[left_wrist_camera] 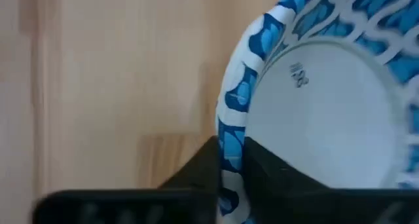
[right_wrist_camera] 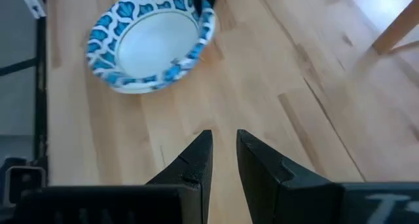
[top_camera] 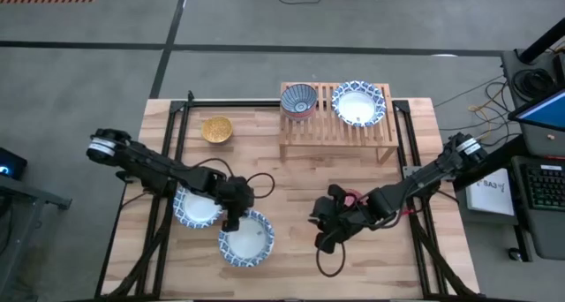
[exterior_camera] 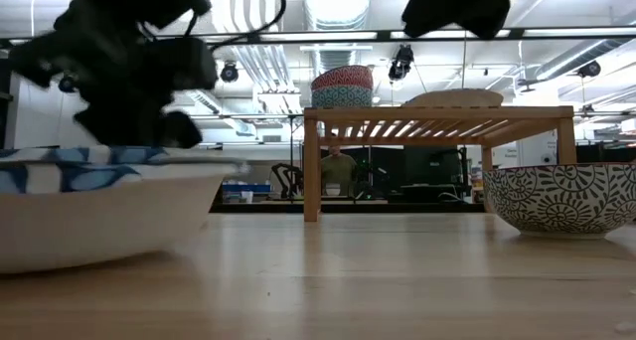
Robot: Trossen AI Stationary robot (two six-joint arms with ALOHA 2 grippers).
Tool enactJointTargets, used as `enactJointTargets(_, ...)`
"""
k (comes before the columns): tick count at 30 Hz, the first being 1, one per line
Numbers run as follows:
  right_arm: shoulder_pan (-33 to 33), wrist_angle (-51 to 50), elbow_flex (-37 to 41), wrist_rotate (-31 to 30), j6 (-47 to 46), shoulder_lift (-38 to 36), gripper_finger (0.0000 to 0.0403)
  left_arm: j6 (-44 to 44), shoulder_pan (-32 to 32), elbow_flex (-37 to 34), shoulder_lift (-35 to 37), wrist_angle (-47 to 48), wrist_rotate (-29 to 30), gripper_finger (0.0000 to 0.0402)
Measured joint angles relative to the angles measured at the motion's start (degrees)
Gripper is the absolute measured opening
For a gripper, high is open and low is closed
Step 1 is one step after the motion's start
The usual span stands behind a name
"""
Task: Place and stack bowls onto a shelf
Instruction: Stack the white patterned bowl on top of the white patterned bowl on the shelf
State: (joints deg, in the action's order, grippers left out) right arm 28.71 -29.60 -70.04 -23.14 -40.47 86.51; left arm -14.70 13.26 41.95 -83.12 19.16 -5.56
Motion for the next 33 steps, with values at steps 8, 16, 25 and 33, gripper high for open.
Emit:
enactJointTargets(8,-1.7,10.1,0.1,0.6,2.2,4.8,0.0121,-0.9,0.6,8.0,0.5,2.8,7.0,0.0006)
enactJointTargets(16,-5.7,12.6,0.1,0.0,3.8,8.8,0.0201,-1.0,0.7,13.7,0.4,3.8,12.2,0.0005)
enactJointTargets(25,-8.7,13.7,0.1,-0.4,1.2,10.6,0.0163,-1.0,0.9,14.6,-0.1,3.3,12.8,0.0004)
enactJointTargets(33,-8.8,14.0,0.1,-0.5,2.7,9.9,0.0019,-1.0,0.9,14.6,-0.1,4.3,12.6,0.0014)
